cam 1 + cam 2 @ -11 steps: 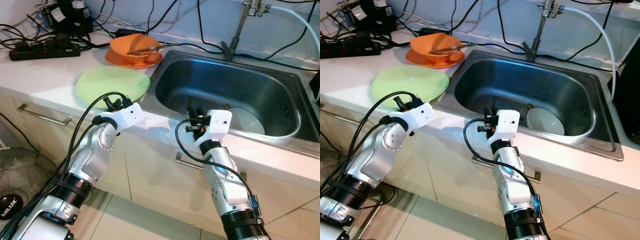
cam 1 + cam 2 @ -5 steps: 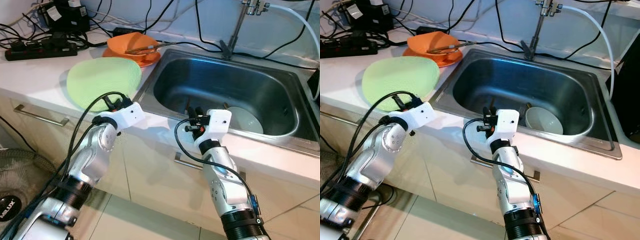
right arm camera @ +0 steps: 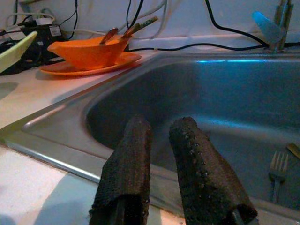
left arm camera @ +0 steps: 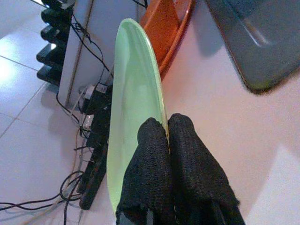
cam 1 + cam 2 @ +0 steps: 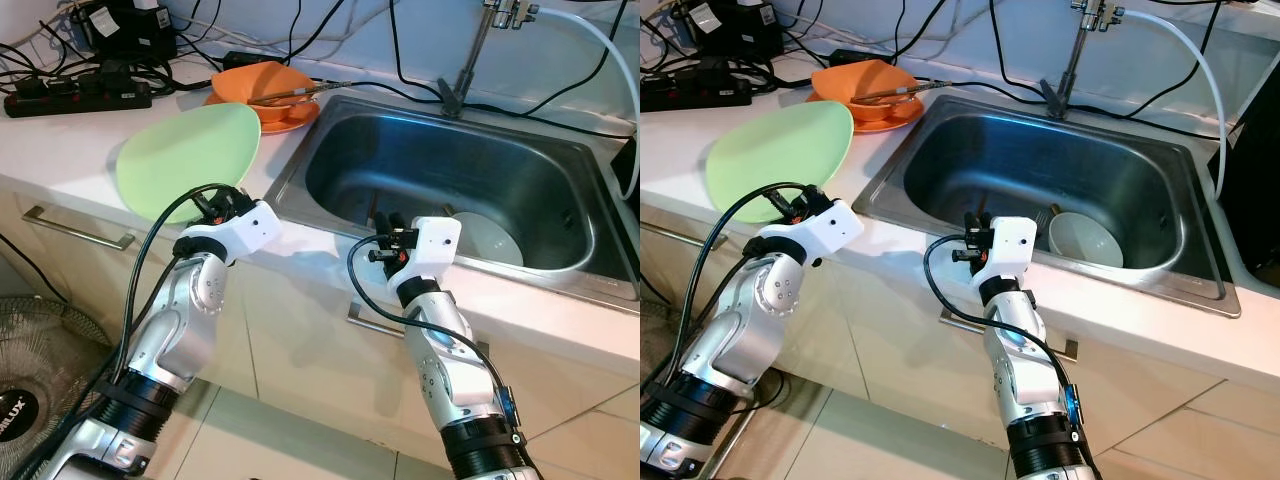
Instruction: Kitchen organization
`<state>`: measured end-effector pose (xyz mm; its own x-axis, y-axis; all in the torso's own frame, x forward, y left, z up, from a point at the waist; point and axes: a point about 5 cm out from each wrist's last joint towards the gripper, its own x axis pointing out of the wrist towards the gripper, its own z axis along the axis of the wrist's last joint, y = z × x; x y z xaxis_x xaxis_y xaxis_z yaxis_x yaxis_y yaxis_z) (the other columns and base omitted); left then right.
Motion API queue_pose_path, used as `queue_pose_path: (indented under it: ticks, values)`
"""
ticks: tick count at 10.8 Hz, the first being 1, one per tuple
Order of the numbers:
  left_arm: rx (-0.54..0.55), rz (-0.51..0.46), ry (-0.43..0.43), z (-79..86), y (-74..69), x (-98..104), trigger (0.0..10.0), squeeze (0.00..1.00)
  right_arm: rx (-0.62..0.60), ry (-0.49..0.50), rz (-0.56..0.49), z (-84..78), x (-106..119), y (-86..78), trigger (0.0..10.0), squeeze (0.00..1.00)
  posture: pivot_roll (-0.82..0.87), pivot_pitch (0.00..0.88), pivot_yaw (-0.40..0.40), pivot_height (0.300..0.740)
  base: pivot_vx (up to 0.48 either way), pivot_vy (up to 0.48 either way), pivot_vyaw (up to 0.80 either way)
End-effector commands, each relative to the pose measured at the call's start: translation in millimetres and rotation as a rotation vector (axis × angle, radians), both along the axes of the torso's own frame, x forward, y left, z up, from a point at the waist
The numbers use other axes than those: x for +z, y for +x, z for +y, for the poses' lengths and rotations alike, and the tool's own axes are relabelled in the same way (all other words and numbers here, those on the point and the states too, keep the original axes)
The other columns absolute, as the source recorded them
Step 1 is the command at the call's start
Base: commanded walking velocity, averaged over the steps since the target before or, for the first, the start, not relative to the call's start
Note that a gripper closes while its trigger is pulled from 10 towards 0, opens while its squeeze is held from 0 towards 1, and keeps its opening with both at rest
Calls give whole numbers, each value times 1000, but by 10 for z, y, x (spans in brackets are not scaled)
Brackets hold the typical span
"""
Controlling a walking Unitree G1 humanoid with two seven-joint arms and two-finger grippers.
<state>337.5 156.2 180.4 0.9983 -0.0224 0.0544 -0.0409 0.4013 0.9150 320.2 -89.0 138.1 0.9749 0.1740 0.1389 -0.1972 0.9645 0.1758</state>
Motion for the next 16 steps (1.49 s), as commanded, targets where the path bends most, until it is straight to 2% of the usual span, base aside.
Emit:
queue_pose_path:
  ticks: [1,4,6,11,16]
  values:
    - [-22,-60,11,-68,-13,97,10000,0,-18,-2,58,-52,-110,12,10000,0,123,87,-44,740,0,0,0]
    - [-99,-96,33,-184,-21,159,10000,0,-20,6,60,-43,-114,18,10000,0,125,78,-40,740,0,0,0]
    - [-218,-130,30,-368,-62,205,10000,0,-24,11,63,-42,-120,23,10000,0,126,76,-36,740,0,0,0]
    - [-367,-61,-4,-597,-145,76,10000,0,-33,9,71,-54,-136,22,10000,0,123,89,-35,740,0,0,0]
    - [-498,-79,81,-763,-216,88,10000,0,-42,48,69,-57,-81,51,10000,0,125,92,-35,740,0,0,0]
